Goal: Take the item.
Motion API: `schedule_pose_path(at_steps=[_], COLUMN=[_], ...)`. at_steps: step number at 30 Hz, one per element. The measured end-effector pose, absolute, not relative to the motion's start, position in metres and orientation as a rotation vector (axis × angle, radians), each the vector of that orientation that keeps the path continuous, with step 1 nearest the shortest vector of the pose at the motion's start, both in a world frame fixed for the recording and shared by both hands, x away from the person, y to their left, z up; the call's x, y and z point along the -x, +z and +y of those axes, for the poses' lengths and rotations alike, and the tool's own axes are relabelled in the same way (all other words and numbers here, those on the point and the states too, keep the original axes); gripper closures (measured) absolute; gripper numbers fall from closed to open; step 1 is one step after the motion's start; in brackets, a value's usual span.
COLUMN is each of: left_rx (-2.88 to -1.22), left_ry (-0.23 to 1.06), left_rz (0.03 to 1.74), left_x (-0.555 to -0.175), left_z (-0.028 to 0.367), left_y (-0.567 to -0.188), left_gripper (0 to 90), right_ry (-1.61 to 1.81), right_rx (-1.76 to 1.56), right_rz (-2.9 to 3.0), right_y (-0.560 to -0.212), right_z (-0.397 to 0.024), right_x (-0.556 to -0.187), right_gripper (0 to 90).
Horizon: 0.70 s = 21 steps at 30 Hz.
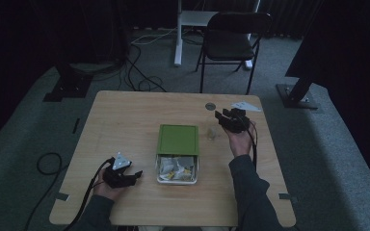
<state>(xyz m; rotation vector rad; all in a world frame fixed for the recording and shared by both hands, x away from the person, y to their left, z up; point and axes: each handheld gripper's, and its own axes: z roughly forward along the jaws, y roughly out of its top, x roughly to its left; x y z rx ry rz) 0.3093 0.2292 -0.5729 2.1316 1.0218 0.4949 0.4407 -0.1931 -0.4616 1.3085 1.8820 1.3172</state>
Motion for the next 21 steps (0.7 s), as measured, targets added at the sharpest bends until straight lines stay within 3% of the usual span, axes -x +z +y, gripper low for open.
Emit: schedule_pose_path(at_steps=[21], left_rx=[-2.132], left_ry=[0.494], left_rz=[1.020], left_x=[-0.310], left_z=[0.229], left_y=[-0.573], left_gripper=[37.5], right_ry=[1.151], right_rx=[-1.314], right_rz=[1.926], right_y=[-0.487], right_z=[-0.236], right_x=[-0.408], right_gripper=[54.7])
